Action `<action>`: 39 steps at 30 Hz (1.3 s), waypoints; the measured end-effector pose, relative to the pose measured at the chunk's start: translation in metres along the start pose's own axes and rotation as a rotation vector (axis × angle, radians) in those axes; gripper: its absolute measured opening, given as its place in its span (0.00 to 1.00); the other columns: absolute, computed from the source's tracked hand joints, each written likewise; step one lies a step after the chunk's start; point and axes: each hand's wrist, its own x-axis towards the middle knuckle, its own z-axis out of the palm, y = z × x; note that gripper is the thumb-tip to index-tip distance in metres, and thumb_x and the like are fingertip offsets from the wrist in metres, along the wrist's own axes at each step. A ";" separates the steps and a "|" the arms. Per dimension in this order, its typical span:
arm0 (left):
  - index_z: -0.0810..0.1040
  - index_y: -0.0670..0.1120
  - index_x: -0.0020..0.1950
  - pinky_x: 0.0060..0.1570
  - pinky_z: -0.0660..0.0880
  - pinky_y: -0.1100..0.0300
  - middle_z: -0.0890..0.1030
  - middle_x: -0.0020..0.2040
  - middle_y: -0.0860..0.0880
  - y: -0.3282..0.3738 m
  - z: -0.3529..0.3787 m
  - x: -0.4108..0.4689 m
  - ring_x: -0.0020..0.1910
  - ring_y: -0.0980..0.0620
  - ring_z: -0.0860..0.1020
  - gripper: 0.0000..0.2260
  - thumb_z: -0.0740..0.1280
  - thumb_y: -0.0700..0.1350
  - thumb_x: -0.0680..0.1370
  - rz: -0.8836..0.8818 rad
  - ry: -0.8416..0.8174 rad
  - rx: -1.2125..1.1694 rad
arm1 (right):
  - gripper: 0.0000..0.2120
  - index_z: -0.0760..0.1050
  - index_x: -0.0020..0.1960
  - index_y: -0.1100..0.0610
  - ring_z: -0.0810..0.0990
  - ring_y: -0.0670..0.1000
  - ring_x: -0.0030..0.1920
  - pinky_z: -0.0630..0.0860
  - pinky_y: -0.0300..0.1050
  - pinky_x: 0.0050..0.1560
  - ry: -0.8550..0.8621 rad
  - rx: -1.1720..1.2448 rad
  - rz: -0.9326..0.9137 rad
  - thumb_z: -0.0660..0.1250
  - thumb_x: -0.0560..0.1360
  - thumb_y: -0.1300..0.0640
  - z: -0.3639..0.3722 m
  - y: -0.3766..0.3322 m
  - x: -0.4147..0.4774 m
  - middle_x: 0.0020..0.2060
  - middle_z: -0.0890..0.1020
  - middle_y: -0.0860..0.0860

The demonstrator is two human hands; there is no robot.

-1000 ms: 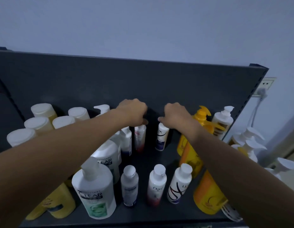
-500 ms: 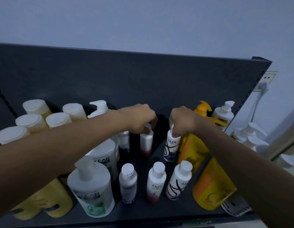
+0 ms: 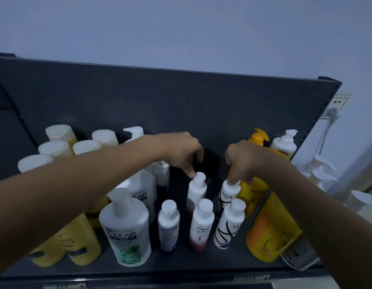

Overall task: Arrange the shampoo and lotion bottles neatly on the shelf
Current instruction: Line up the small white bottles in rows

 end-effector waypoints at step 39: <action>0.79 0.42 0.44 0.29 0.68 0.58 0.76 0.34 0.47 0.040 0.017 -0.027 0.29 0.50 0.73 0.26 0.60 0.63 0.82 -0.337 -0.143 0.288 | 0.11 0.80 0.56 0.51 0.83 0.47 0.41 0.82 0.54 0.44 0.391 0.258 -0.235 0.68 0.79 0.45 0.022 0.012 -0.042 0.38 0.87 0.49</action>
